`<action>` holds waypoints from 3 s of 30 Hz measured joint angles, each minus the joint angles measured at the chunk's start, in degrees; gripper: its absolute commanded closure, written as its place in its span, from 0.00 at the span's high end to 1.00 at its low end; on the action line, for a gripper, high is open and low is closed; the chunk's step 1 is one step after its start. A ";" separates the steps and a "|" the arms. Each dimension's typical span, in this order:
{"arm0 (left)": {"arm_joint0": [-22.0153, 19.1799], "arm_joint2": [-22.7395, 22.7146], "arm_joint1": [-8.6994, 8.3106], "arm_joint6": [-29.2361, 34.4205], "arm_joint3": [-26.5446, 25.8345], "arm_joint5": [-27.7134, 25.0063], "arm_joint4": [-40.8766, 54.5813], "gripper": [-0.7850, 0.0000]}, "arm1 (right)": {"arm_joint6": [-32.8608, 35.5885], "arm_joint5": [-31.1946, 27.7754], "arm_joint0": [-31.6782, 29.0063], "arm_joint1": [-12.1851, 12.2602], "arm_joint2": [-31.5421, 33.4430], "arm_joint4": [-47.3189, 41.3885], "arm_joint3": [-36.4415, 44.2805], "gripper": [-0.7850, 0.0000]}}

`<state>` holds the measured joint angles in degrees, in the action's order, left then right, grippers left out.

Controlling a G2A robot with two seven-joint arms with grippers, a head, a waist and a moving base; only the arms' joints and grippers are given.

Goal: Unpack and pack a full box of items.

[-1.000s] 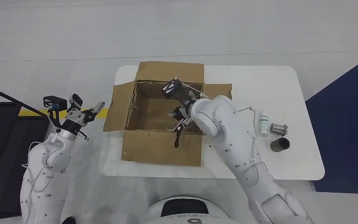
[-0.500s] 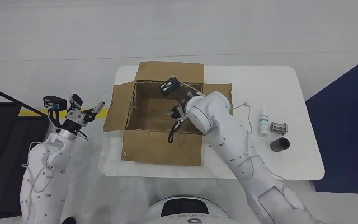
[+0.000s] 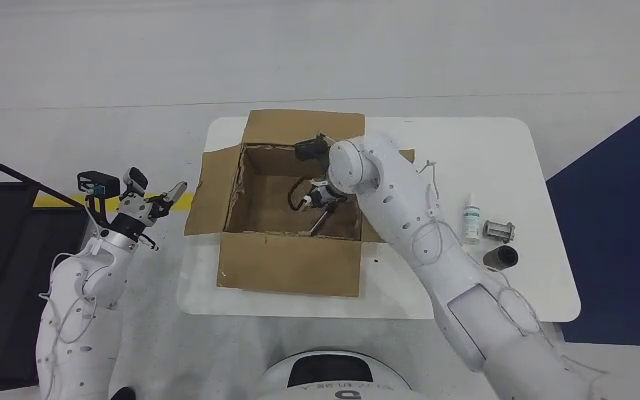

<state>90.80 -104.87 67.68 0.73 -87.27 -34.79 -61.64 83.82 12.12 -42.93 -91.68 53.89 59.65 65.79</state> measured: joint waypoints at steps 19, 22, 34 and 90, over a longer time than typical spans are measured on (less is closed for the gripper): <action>0.00 0.00 0.00 0.00 0.00 0.00 0.00 1.00 | -8.79 11.40 0.86 -2.31 -4.54 3.59 -8.58 0.54; 0.00 0.00 0.00 0.00 0.00 0.00 0.00 1.00 | -8.56 11.12 0.28 -2.07 -3.85 3.71 -8.81 0.50; 0.00 0.00 0.00 0.00 0.00 0.00 0.00 1.00 | -9.70 10.11 0.67 -2.46 -3.20 2.01 -12.84 0.45; 0.00 0.00 0.00 0.00 0.00 0.00 0.00 1.00 | -5.62 -24.13 -12.30 3.21 3.04 7.61 12.59 0.74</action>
<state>90.80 -104.87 67.68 0.73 -87.27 -34.79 -61.64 78.21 -12.01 -55.24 -88.47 56.92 67.26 78.38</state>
